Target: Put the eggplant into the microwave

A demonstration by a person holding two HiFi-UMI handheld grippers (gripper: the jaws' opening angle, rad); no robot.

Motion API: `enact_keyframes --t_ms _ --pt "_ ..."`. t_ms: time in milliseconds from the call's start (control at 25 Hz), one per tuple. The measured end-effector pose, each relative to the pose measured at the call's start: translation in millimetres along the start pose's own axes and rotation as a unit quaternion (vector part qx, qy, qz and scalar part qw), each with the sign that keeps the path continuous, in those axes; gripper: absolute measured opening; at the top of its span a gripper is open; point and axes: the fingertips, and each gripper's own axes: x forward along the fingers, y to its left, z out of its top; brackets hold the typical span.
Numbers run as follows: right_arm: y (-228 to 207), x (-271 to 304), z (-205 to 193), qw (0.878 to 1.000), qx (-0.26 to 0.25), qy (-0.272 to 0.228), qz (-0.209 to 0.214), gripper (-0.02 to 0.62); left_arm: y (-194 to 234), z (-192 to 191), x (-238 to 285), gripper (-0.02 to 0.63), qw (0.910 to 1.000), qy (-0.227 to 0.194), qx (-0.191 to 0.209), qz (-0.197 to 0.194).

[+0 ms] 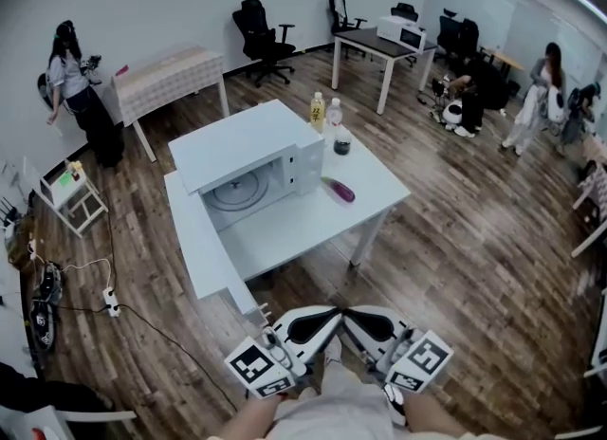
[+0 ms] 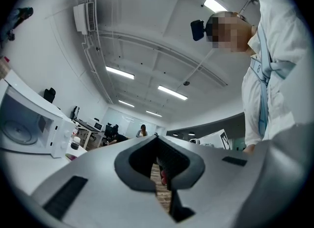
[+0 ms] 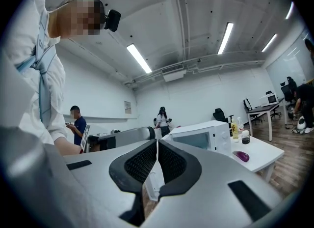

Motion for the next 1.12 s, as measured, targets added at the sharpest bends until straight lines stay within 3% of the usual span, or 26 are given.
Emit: enact_keyframes --t_ms 360,1120 --pt "-62.0 42.0 18.3 0.999 -0.002 0.003 0.039 0.034 62.0 15.7 37.2 0.003 0.9997 -0.005 0.011 0.023" --pt "-186.5 92.9 36.5 0.995 -0.002 0.014 0.101 0.035 159.7 23.7 79.5 0.003 0.9915 -0.019 0.033 0.124"
